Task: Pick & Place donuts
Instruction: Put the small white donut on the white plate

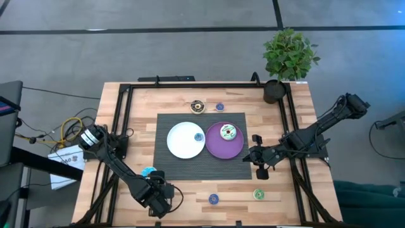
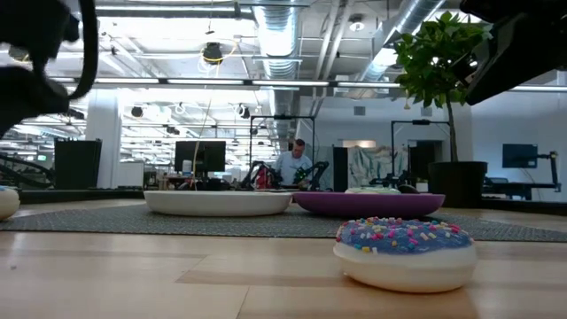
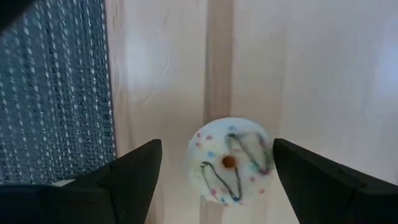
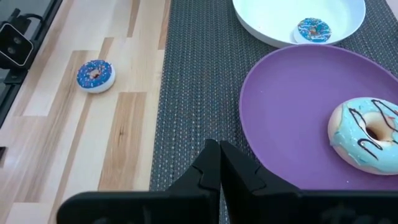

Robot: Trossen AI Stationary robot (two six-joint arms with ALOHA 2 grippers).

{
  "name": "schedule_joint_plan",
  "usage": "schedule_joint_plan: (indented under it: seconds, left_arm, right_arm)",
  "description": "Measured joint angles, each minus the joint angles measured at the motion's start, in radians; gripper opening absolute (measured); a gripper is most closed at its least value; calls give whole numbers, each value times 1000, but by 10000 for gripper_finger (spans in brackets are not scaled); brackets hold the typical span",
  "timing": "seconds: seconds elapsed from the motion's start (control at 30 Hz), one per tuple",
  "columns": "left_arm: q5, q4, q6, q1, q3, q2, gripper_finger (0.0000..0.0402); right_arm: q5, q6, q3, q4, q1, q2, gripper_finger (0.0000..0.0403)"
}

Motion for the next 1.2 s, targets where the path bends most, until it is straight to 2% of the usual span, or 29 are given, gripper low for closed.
schedule_joint_plan:
  seconds: [0.17,0.57,0.97,1.2]
  left_arm:
    - [42,39,-19,-1,2,37,300]
    - [38,39,-54,-1,2,36,299]
    - [47,44,-52,-2,2,36,240]
    - [47,43,-53,-2,2,37,226]
  right_arm:
    - [0,0,0,0,0,0,0]
    - [0,0,0,-3,0,0,0]
    - [0,0,0,-3,0,0,0]
    - [0,-1,0,-3,0,0,0]
